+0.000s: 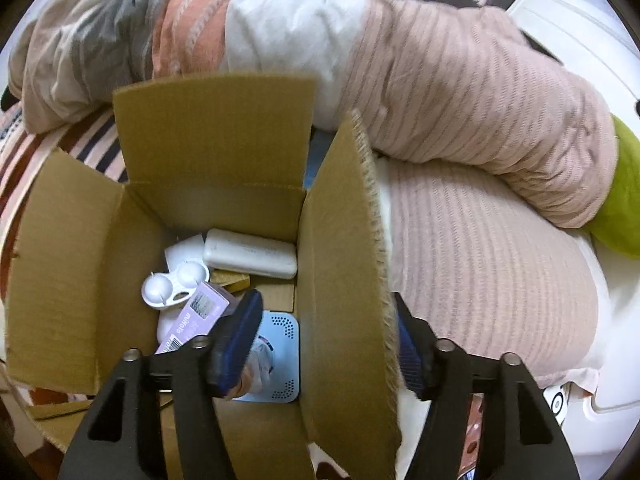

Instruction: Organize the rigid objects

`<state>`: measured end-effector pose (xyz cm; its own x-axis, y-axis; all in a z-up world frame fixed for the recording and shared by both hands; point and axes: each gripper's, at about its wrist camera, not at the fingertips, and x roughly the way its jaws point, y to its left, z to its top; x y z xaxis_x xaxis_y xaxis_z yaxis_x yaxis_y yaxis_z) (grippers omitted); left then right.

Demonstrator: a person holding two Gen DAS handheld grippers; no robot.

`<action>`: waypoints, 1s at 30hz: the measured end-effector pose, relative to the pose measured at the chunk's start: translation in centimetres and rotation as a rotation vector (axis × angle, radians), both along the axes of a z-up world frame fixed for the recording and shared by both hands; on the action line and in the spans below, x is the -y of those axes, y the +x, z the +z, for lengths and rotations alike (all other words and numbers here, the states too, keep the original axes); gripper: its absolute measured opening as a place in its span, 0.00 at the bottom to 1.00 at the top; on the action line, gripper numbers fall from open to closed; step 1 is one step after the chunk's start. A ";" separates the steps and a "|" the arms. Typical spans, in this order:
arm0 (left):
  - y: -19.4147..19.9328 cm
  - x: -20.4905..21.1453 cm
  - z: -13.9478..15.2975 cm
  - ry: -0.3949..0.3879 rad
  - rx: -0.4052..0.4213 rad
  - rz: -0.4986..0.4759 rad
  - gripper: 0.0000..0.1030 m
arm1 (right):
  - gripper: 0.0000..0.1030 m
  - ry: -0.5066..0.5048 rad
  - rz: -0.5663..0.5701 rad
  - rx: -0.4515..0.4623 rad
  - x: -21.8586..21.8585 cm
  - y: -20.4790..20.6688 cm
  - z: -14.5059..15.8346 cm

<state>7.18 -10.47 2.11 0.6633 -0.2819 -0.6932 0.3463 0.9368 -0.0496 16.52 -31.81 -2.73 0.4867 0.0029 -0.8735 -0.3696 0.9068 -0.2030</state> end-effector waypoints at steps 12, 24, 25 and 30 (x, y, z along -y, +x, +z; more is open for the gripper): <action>-5.5 -8.6 -0.3 -0.051 0.076 0.275 0.99 | 1.00 0.237 0.051 0.428 0.7 -11.0 5.2; -8.4 -10.8 -1.2 -0.092 0.108 0.335 0.99 | 1.00 0.444 0.249 0.509 -3.4 -20.0 4.3; -8.6 -10.8 -1.3 -0.090 0.107 0.336 0.99 | 1.00 0.461 0.255 0.494 -3.5 -20.0 4.2; -9.1 -10.8 -1.4 -0.084 0.111 0.346 0.99 | 1.00 0.485 0.215 0.474 -3.1 -20.0 3.8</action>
